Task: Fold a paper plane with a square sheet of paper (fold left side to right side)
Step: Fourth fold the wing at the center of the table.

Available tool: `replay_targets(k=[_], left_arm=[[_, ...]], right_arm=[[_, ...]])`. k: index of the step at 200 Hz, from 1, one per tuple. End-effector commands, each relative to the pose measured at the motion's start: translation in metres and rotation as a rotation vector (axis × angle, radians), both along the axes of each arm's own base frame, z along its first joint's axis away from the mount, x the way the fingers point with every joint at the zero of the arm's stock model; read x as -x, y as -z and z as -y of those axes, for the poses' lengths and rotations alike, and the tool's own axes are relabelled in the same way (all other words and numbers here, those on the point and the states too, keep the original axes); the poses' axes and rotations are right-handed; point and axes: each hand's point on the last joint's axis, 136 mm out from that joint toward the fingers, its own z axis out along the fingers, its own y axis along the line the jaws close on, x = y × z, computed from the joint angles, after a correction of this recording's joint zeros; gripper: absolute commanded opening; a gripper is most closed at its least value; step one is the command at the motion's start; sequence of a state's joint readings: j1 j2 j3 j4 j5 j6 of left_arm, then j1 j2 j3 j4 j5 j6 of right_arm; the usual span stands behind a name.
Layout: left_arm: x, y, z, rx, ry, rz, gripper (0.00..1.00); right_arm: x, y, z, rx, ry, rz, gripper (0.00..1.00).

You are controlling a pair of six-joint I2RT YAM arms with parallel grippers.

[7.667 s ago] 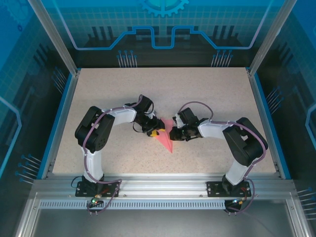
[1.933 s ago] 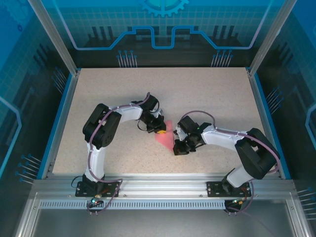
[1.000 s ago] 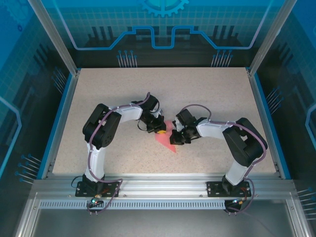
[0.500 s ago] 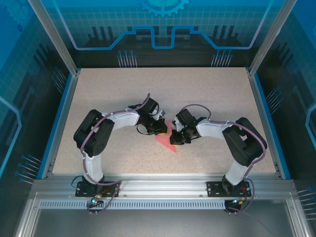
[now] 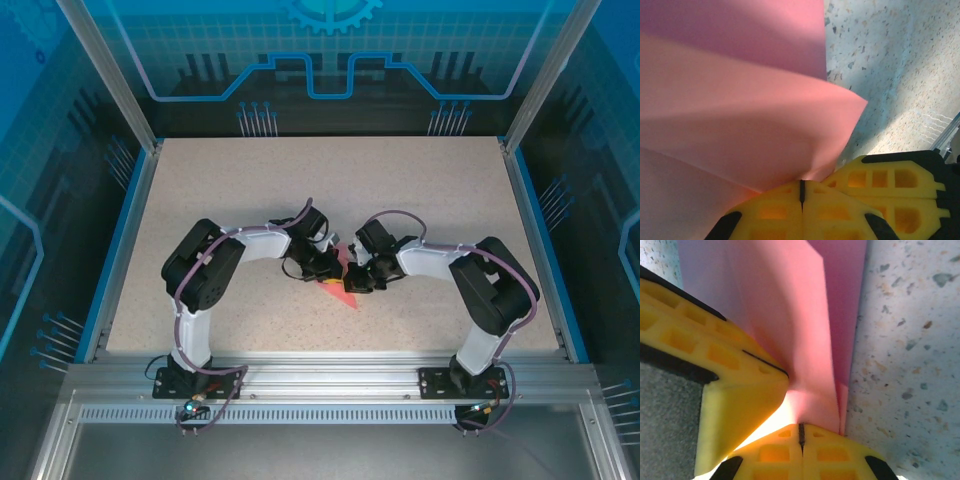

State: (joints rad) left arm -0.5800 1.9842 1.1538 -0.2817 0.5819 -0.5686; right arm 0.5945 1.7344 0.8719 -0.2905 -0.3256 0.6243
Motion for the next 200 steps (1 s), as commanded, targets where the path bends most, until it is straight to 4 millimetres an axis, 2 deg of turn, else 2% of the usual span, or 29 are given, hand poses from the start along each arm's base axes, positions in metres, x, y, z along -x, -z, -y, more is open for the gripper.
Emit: replay_targets(k=[1,69,200], left_arm=[[-0.001,0.005,0.002,-0.001,0.023,0.006,0.03],[-0.008,0.03,-0.02,-0.139,-0.028,0.006,0.0],[-0.063,0.027,-0.055,-0.168,-0.083,0.077,0.0]], right_arm=[[0.033,0.039,0.031,0.17,-0.011,-0.134,0.0],[0.04,0.04,0.039,0.207,-0.021,-0.146,0.0],[0.05,0.042,0.044,0.218,-0.027,-0.164,0.0]])
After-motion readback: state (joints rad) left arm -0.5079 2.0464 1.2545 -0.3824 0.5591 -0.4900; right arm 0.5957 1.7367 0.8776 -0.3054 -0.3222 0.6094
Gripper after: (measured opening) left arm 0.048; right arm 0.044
